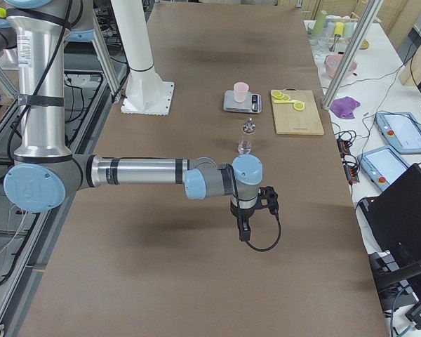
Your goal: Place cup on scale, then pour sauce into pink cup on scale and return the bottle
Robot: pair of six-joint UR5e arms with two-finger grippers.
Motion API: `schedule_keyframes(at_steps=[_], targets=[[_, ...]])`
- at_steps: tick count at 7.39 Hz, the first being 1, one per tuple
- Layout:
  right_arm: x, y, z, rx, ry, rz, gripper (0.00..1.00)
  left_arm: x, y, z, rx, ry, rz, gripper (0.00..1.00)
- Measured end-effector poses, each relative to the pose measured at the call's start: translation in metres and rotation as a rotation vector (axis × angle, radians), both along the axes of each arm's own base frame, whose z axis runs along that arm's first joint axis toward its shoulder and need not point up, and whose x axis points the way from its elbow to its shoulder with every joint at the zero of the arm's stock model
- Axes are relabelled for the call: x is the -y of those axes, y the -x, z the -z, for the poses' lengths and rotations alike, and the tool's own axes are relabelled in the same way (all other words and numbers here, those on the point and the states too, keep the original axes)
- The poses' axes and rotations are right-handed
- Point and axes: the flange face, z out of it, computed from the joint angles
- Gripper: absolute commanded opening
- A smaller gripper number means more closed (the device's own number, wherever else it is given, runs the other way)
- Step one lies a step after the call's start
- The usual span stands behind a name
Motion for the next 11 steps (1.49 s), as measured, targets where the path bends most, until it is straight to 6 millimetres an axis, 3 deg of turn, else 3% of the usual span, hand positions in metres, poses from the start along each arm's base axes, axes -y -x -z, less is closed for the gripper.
schedule_keyframes(at_steps=[2,4,11], targets=[[-0.008,0.000,0.004,0.004,0.007,0.003,1.00,0.002,0.004,0.020,-0.016,-0.025,0.012,0.99],[-0.010,0.000,0.003,0.006,0.008,0.003,1.00,0.003,0.005,0.027,-0.020,-0.036,0.014,0.99],[-0.010,0.000,0.006,0.007,-0.004,0.003,1.00,-0.003,0.004,0.021,-0.022,-0.024,0.013,0.98]])
